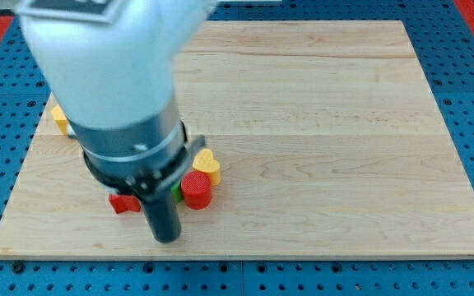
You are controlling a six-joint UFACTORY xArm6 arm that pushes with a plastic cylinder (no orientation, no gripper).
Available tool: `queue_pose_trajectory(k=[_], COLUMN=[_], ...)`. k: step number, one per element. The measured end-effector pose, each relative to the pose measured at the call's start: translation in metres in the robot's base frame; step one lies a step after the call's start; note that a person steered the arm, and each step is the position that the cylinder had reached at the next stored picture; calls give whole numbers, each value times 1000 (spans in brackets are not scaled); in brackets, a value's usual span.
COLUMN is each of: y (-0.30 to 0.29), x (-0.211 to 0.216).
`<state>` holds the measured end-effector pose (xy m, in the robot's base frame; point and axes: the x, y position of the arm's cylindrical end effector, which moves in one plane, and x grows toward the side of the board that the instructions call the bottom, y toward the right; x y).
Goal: Separate the green blocks
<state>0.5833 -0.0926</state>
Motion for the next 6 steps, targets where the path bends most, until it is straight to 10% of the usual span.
queue_pose_trajectory(k=[3, 6], y=[-54, -117], x=[-102, -88])
